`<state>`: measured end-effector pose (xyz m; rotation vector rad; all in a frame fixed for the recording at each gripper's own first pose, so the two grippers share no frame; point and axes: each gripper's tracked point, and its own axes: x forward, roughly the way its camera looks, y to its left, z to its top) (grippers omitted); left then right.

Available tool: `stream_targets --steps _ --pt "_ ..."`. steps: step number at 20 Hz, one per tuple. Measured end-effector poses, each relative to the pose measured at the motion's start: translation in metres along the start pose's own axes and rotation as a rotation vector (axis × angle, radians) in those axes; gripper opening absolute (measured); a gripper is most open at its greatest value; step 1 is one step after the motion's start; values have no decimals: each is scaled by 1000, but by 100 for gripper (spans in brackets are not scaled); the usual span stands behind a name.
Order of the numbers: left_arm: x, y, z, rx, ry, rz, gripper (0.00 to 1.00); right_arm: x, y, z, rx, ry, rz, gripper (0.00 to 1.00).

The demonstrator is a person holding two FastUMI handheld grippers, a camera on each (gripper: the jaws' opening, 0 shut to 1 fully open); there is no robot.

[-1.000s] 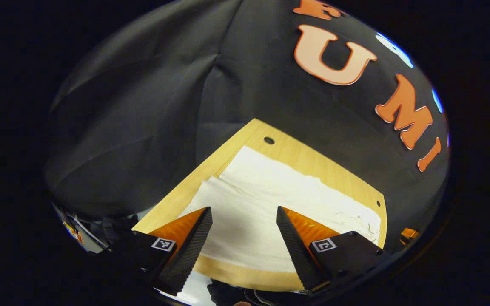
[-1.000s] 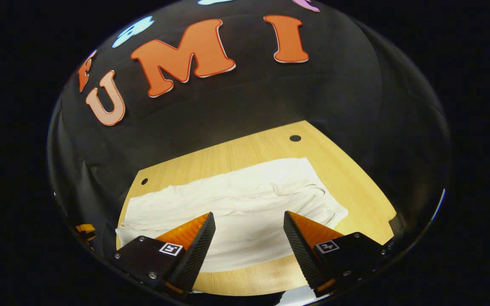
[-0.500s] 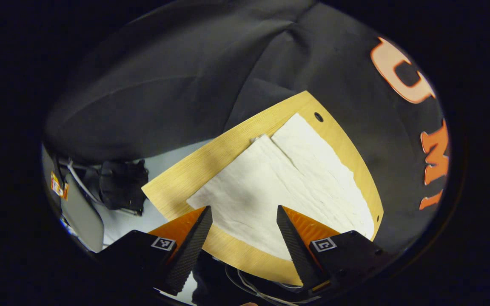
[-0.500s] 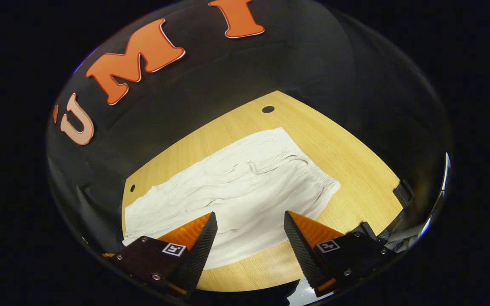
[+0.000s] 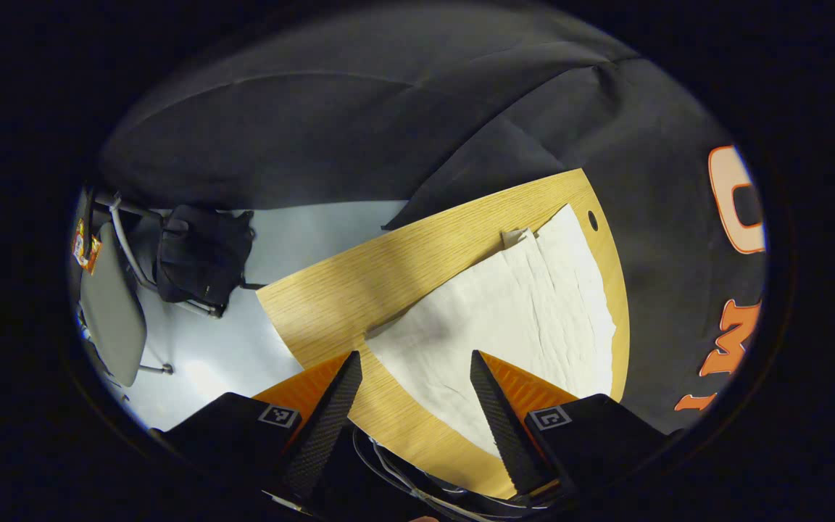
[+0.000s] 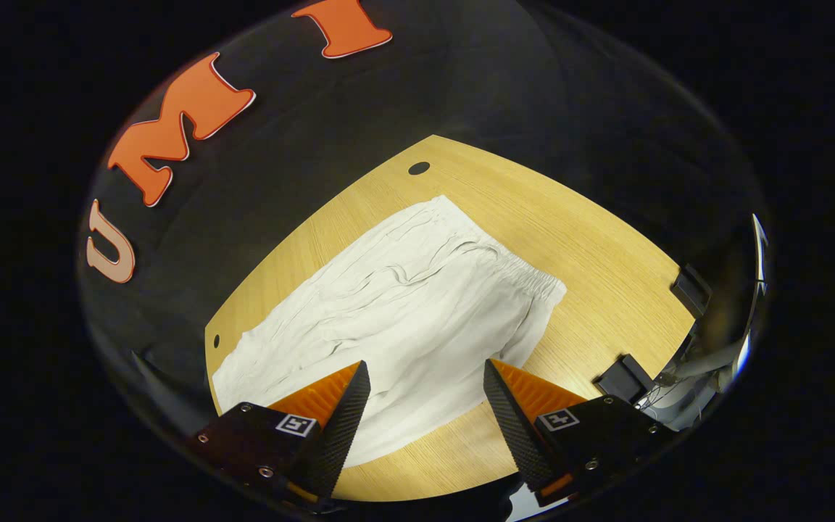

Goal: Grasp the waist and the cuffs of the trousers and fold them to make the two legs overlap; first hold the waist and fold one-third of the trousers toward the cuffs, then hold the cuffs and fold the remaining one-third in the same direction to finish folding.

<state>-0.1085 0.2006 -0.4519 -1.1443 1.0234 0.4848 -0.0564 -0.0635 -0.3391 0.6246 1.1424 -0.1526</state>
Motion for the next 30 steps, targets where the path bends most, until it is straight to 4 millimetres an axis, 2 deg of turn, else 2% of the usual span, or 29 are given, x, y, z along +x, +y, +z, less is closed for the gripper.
stream_targets --steps 2,3,6,7,8,9,10,16,19,22,24,25,26,27,29,30 --pt "6 4 -1 -24 15 -13 96 -1 -1 -3 17 -2 1 95" --pt "12 5 0 -34 19 -22 99 -1 -3 -4 25 -2 -1 95" --pt "19 6 4 -66 24 -42 98 -3 -10 -8 53 -1 -7 95" --pt "28 1 3 -80 20 -63 92 -2 -14 -7 61 -4 -13 95" --pt "28 0 5 -88 19 -69 84 -1 -18 -7 66 -4 -16 95" --pt "29 -1 6 -98 15 -75 82 0 -23 -7 76 -2 -20 95" --pt "31 -3 8 -104 14 -79 75 1 -27 -7 85 5 -16 95" --pt "32 -9 9 -64 -28 -51 74 26 -69 8 133 24 -36 95" --pt "30 -11 11 -33 -38 -16 74 44 -88 18 169 41 -53 95" --pt "43 -18 17 -25 -54 -2 57 65 -100 25 177 57 -69 95" --pt "51 -10 20 -33 -63 45 32 75 -106 27 201 73 -80 95" --pt "49 -14 25 -43 -76 47 19 82 -109 27 210 83 -83 95" --pt "46 -16 27 -33 -83 51 11 87 -114 25 218 92 -91 95" --pt "56 -15 25 -21 -88 63 10 93 -117 25 222 100 -98 95" --pt "48 -18 24 -33 -104 68 9 105 -125 26 242 112 -113 95" --pt "44 -17 24 -48 -115 61 9 110 -127 27 256 114 -116 88"
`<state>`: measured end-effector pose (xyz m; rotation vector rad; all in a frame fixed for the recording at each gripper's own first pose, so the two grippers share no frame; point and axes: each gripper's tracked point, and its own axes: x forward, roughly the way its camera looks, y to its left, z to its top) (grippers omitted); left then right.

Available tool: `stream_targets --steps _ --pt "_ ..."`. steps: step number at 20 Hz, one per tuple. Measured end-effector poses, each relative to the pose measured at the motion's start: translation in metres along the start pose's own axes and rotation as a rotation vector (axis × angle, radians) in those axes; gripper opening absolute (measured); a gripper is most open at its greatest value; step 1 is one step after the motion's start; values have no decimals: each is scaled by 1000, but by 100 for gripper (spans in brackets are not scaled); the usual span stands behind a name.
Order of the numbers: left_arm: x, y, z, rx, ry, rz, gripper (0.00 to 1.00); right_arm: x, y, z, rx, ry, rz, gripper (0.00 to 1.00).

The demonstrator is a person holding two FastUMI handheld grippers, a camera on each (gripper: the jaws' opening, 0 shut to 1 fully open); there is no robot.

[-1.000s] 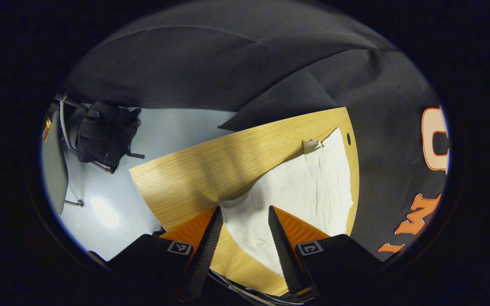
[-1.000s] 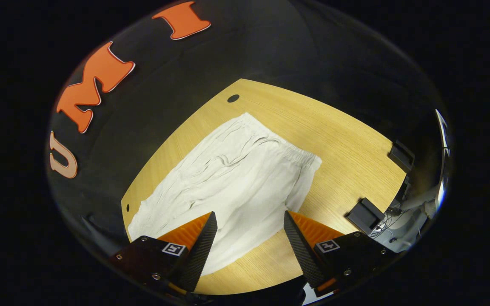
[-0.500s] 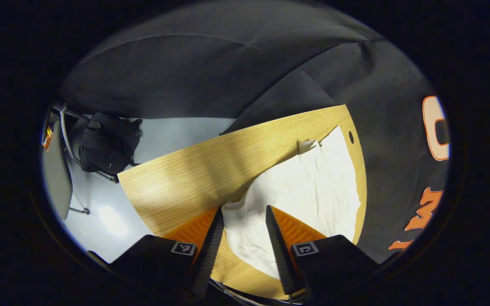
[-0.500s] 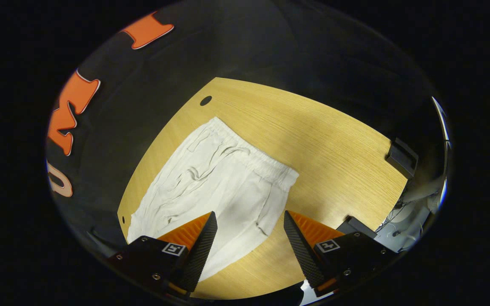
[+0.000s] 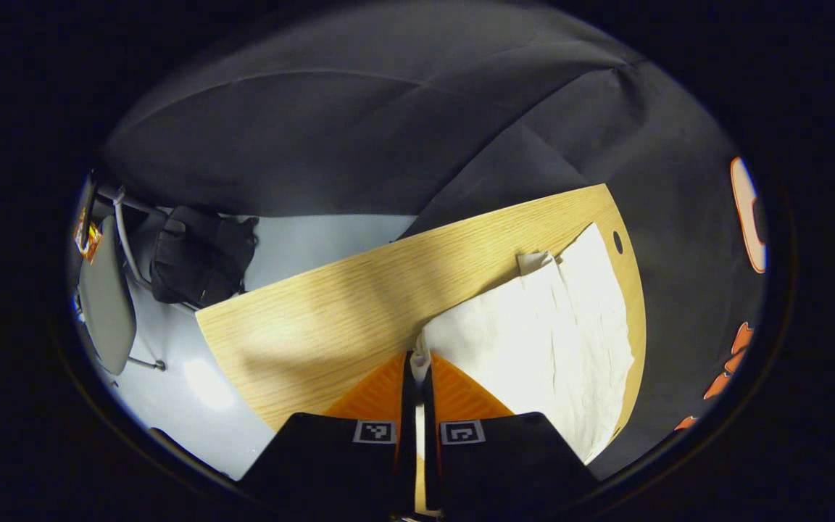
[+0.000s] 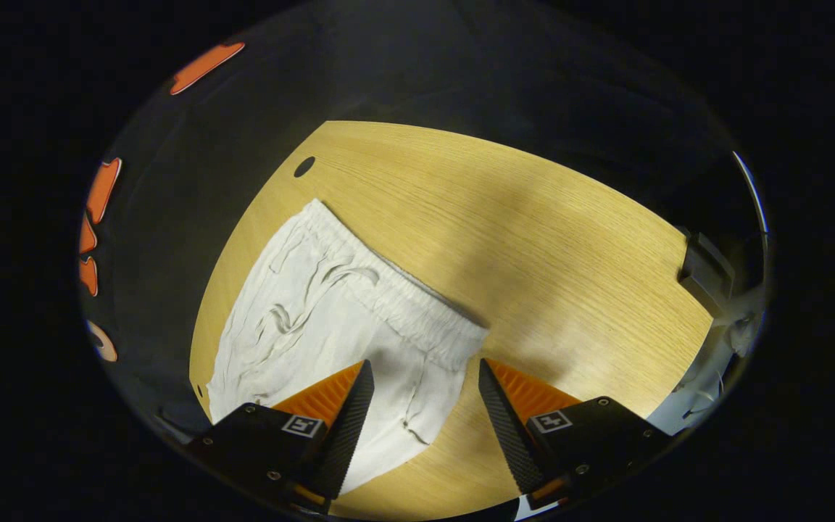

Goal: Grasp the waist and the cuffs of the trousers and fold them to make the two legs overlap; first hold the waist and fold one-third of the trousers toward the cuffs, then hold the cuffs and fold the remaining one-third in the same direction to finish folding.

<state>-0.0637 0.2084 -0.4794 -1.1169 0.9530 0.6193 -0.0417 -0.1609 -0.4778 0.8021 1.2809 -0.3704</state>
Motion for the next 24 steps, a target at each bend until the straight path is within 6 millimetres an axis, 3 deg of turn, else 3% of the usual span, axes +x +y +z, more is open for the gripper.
stream_targets --steps 4,5,6,7,9,10,14,20,24 --pt "-17 -6 4 -20 -27 -37 8 13 -8 5 26 0 -38 63" --pt "-21 -6 6 -14 -33 -43 8 14 -12 5 37 -1 -45 50" --pt "-25 -11 8 -7 -36 -53 8 14 -14 5 42 2 -50 52" --pt "-29 -15 9 3 -39 -63 8 17 -14 7 55 -4 -49 47" --pt "-37 -24 11 39 -49 -80 8 18 -6 7 116 -5 -12 26" --pt "-42 -28 14 56 -57 -88 8 17 -3 7 158 -4 11 10" --pt "-66 -53 26 120 -82 -135 8 -2 1 17 197 12 79 4" --pt "-88 -109 44 360 -90 -130 9 -41 36 45 178 18 149 4" --pt "-99 -143 59 461 -88 -104 9 -44 51 54 207 69 153 4"
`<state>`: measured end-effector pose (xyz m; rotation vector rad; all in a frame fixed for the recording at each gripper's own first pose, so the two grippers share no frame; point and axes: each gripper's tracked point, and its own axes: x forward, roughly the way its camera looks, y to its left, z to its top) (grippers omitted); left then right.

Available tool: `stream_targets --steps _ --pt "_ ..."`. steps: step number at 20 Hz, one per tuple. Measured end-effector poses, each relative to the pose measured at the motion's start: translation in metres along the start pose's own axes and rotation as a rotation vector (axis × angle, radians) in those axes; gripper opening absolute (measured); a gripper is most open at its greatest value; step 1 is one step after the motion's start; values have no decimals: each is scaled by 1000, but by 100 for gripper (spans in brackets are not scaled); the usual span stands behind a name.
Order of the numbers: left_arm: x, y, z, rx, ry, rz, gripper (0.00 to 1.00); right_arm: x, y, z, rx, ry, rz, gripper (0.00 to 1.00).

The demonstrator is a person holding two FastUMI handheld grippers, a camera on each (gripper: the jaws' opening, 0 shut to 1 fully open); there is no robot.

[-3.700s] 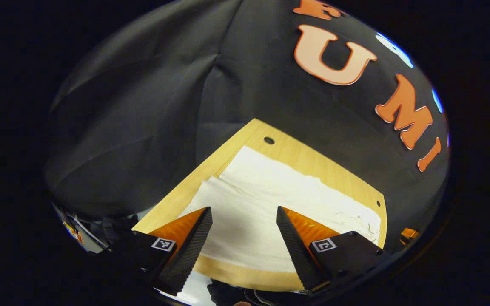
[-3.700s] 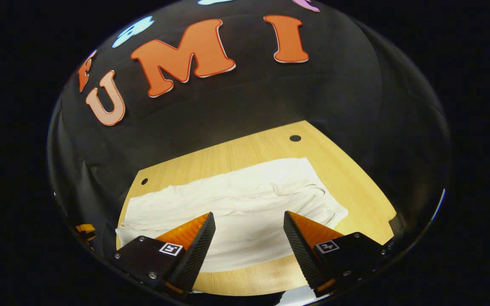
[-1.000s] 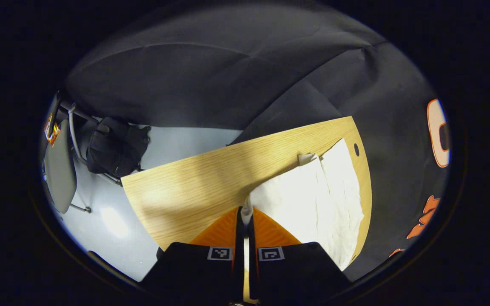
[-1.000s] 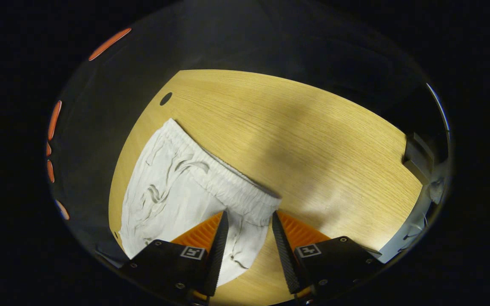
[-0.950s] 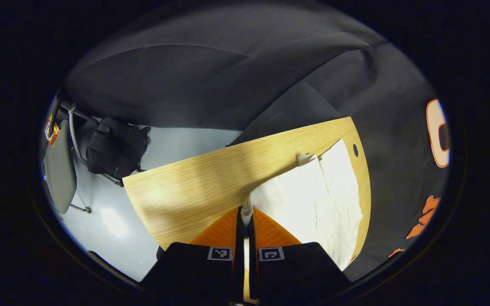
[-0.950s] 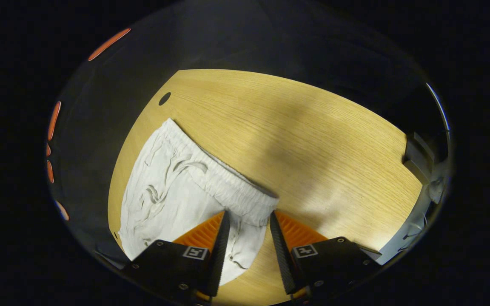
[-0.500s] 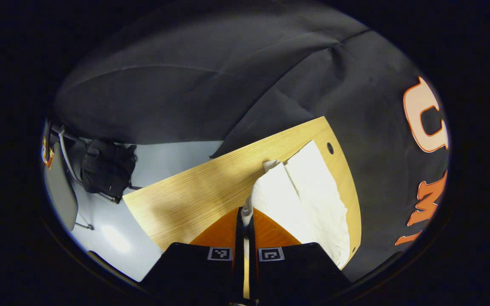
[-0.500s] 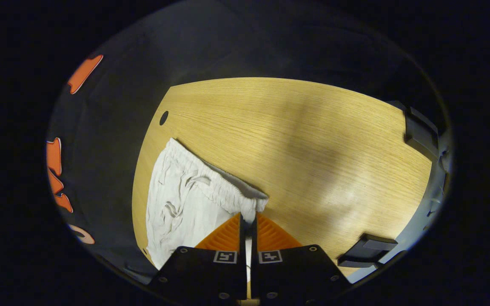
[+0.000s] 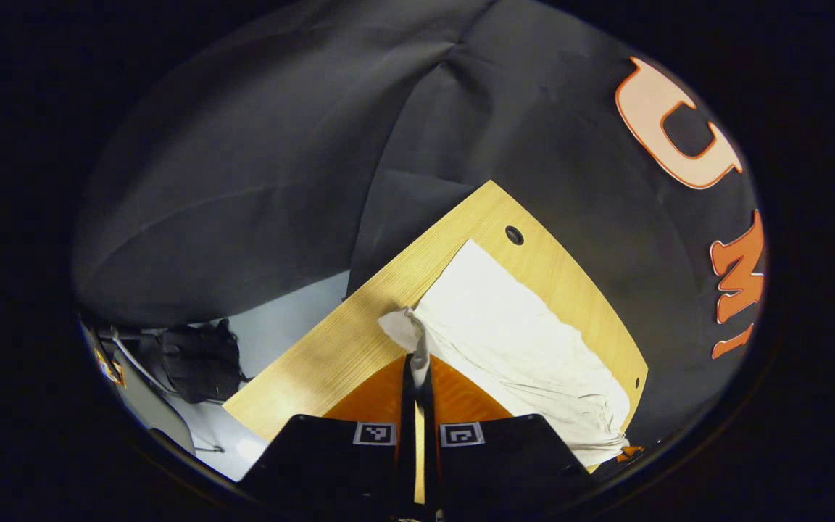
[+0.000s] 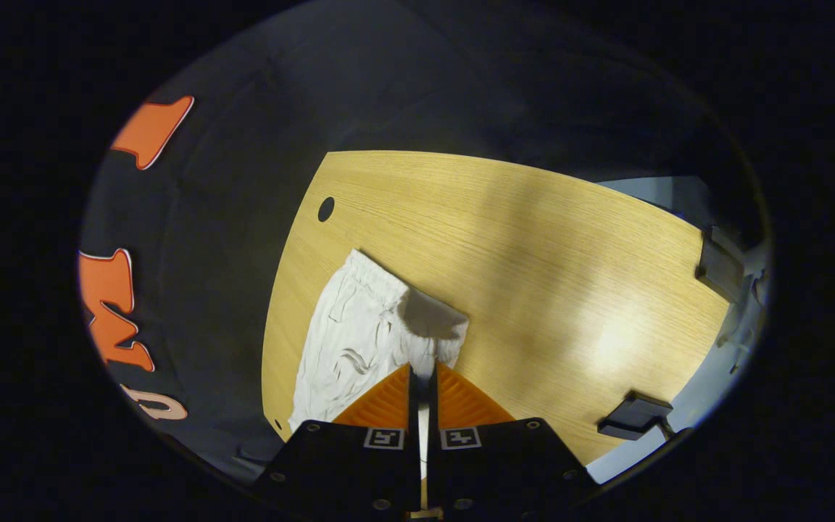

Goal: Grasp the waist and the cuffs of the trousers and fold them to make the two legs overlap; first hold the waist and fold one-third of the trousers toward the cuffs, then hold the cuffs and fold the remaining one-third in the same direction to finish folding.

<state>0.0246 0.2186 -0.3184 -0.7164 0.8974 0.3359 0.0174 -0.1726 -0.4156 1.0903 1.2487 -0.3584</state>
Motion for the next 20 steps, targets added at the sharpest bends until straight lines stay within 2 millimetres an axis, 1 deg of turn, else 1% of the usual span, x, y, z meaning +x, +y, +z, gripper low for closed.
stream_targets --steps 1,2,4,6,8,9,11,14,15,16,17,18,20 --pt "-2 -2 3 16 11 4 9 1 2 3 0 10 -8 4" --pt "0 -7 7 37 30 4 8 3 4 4 -2 22 -17 4" --pt "13 -15 14 73 68 5 9 7 11 7 11 33 -30 4" --pt "26 -22 20 125 124 -7 8 10 22 10 16 42 -33 4" --pt "38 -20 25 211 180 18 8 11 30 9 23 52 -53 4" --pt "48 -18 26 269 198 20 8 13 35 10 27 60 -57 4" --pt "62 -28 35 362 205 -5 8 20 44 15 26 69 -69 4" --pt "88 -39 52 405 230 -34 8 29 56 20 49 88 -80 4" --pt "97 -43 57 400 231 -47 8 34 60 24 59 84 -79 9" --pt "104 -46 65 379 218 -64 8 38 65 28 71 84 -73 4" --pt "114 -49 72 311 199 -86 8 43 72 33 97 79 -62 9" --pt "121 -53 80 225 188 -102 8 48 78 38 133 71 -50 4" --pt "127 -50 83 76 157 -123 8 61 92 46 197 60 -19 4"
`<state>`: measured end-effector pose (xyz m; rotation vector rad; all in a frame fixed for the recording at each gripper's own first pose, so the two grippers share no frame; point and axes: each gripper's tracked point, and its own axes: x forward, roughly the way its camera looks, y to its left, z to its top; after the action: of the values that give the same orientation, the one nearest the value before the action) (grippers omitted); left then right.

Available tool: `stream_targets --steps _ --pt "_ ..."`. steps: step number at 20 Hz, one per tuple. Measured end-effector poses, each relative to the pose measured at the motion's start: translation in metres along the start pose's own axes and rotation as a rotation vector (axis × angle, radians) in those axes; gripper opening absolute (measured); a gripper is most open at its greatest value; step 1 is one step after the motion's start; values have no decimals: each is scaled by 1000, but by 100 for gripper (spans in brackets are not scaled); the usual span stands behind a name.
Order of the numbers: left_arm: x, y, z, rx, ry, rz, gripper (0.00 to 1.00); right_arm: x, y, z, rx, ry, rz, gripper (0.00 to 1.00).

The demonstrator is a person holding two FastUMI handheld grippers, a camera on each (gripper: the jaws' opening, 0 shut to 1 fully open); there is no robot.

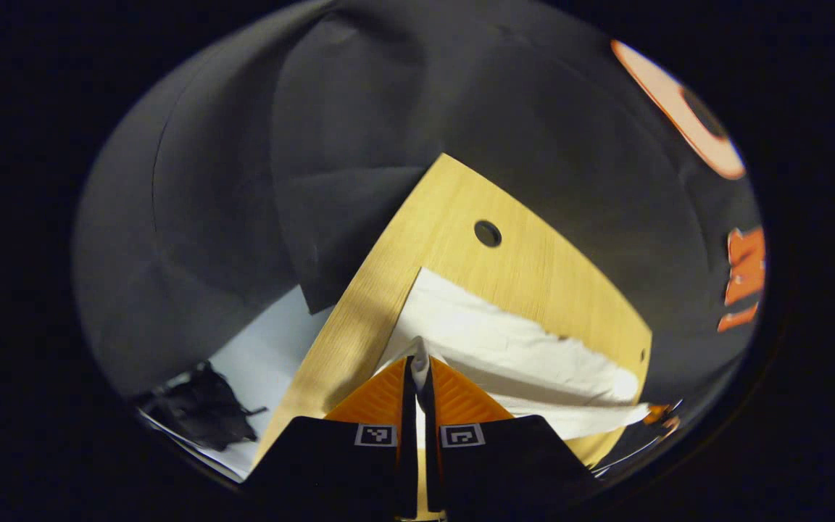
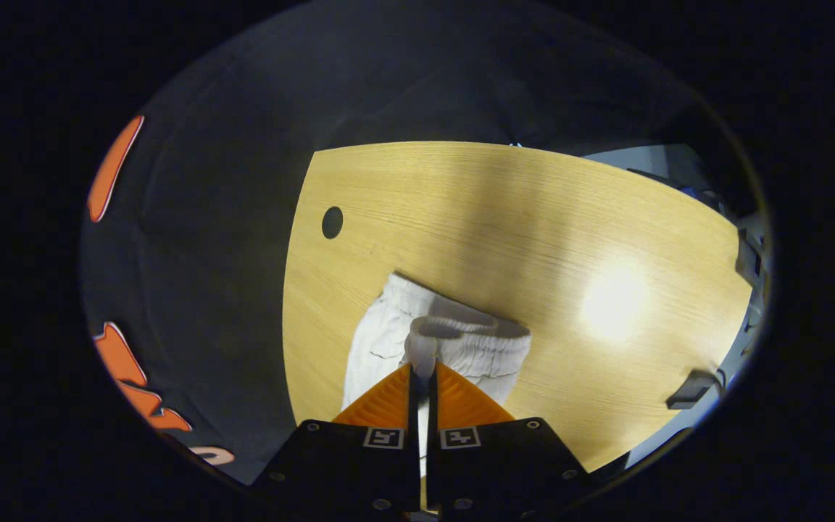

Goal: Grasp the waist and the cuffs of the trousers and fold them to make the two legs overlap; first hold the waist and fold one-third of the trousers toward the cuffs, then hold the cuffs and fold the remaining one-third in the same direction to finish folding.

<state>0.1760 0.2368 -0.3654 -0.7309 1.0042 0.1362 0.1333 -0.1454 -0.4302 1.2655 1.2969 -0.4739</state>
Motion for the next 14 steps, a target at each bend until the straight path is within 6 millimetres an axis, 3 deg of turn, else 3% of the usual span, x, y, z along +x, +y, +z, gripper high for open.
stream_targets --steps 5,9,11,13,14 --pt "13 10 7 -33 -23 38 8 22 24 3 14 3 26 4" --pt "24 6 16 -29 -72 42 8 45 42 9 87 17 87 4" --pt "32 2 24 -50 -116 31 8 47 49 15 138 -13 160 4" --pt "42 -1 44 -102 -206 38 19 49 60 20 165 -65 241 10" --pt "47 -9 48 -127 -221 12 27 40 68 22 171 -80 271 23"
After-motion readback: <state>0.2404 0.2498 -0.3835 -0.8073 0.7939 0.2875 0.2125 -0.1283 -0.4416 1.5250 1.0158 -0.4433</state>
